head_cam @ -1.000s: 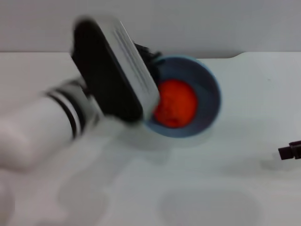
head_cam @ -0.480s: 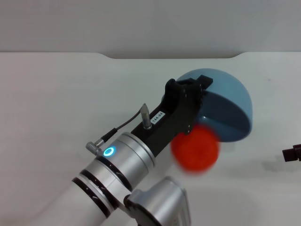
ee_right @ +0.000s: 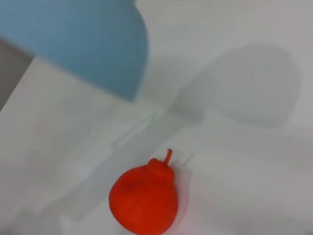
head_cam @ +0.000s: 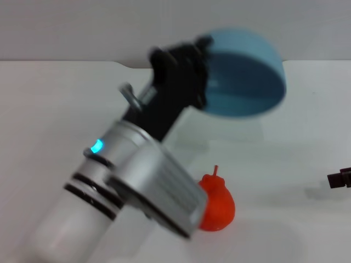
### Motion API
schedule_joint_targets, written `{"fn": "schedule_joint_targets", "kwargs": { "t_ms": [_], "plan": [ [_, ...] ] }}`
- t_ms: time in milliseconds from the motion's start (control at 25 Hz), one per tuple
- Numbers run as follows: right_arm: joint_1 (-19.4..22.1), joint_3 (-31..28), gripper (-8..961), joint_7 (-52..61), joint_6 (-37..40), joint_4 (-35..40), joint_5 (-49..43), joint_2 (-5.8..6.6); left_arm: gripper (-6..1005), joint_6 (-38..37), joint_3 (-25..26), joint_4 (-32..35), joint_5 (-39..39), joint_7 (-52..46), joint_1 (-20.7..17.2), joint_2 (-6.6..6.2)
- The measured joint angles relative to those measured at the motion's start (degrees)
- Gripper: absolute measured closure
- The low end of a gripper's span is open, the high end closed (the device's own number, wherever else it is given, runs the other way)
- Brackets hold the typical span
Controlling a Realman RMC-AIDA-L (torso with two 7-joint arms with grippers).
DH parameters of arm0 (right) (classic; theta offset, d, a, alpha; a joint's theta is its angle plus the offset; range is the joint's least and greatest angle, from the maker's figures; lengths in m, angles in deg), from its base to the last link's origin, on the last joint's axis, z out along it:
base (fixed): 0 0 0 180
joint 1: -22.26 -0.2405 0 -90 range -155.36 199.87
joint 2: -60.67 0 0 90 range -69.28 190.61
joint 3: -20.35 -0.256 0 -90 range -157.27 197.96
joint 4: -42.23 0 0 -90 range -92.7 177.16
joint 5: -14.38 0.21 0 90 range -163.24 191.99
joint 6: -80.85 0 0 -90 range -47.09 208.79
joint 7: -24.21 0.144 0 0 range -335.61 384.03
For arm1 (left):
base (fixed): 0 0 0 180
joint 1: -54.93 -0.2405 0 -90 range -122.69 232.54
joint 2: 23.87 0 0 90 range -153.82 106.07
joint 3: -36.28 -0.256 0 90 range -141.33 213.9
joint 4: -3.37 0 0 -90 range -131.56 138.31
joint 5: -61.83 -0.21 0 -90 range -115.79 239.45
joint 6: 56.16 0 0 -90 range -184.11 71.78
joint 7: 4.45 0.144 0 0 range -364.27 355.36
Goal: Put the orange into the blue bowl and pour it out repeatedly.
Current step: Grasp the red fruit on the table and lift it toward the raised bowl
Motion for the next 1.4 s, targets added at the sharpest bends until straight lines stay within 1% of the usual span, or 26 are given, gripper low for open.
{"fn": "schedule_joint_targets", "kwargs": {
  "t_ms": [80, 160, 240, 320, 360, 480, 600, 640, 680, 720, 800, 840, 920, 1000, 1080, 1240, 1400],
  "plan": [
    [-0.17, 0.20, 373, -0.09, -0.15, 0.00, 0.00, -0.09, 1001, -2.73, 1.63, 3.92, 5.16, -2.26, -0.45, -0.30],
    [-0.48, 0.25, 373, -0.16, -0.27, -0.03, 0.00, -0.16, 1001, -9.31, 4.81, 9.02, 10.02, -4.09, -1.57, -0.44],
    [-0.93, 0.30, 373, -0.21, -0.47, -0.08, -0.01, -0.20, 1001, -19.06, 9.10, 13.62, 13.57, -5.67, -2.36, -0.42],
    [-1.31, 0.31, 373, -0.28, -0.81, -0.14, -0.01, -0.23, 1001, -32.88, 14.82, 17.23, 17.11, -8.37, -2.20, -0.38],
    [-1.48, 0.39, 374, -0.58, -1.26, -0.21, -0.01, -0.30, 1001, -40.76, 18.54, 18.61, 18.84, -10.30, -1.47, -0.33],
    [-1.68, 0.93, 374, -2.79, -2.47, -0.31, -0.01, -0.84, 1001, -59.31, 27.73, 19.20, 21.81, -17.28, 2.54, -0.33],
    [-1.89, 1.69, 374, -5.70, -3.34, -0.38, 0.00, -1.47, 1001, -75.80, 37.73, 16.93, 22.07, -26.28, 8.27, -0.40],
    [-2.01, 2.11, 374, -6.47, -3.63, -0.48, 0.04, -1.62, 1001, -80.26, 40.53, 16.13, 22.00, -28.74, 9.90, -0.38],
    [-2.10, 2.69, 374, -6.94, -3.97, -0.62, 0.14, -1.70, 1001, -85.64, 44.61, 15.10, 21.89, -31.74, 11.94, -0.43],
    [-2.20, 3.35, 374, -7.21, -4.36, -0.83, 0.24, -1.74, 1001, -88.83, 46.57, 14.54, 21.89, -33.43, 12.93, -0.41],
    [-2.34, 4.89, 374, -7.54, -5.55, -1.41, 0.37, -1.75, 1000, -97.30, 53.76, 12.57, 21.64, -38.16, 15.70, -0.44],
    [-2.40, 5.79, 374, -7.90, -6.23, -1.79, 0.43, -1.78, 1000, -100.05, 56.24, 11.80, 21.17, -39.65, 16.62, -0.43],
    [-2.45, 7.40, 374, -8.70, -7.83, -2.52, 0.51, -1.87, 1000, -106.72, 63.03, 9.96, 18.82, -43.57, 18.47, -0.52],
    [-2.61, 9.21, 374, -9.23, -10.19, -3.85, 0.64, -1.99, 1000, -111.28, 67.26, 9.14, 15.36, -46.19, 19.04, -0.56],
    [-3.24, 10.58, 374, -9.61, -12.60, -6.35, 1.12, -2.02, 1000, -114.77, 70.16, 9.04, 11.42, -48.22, 18.92, -0.58],
    [-5.81, 11.41, 373, -14.66, -15.73, -14.55, 4.03, -1.99, 1001, -121.02, 74.21, 10.25, 4.62, -52.29, 18.00, -0.59],
    [-9.64, 11.40, 373, -21.95, -16.82, -24.87, 7.87, -1.82, 1000, -125.06, 75.32, 12.32, 0.95, -53.96, 17.08, -0.60]
  ]
}}
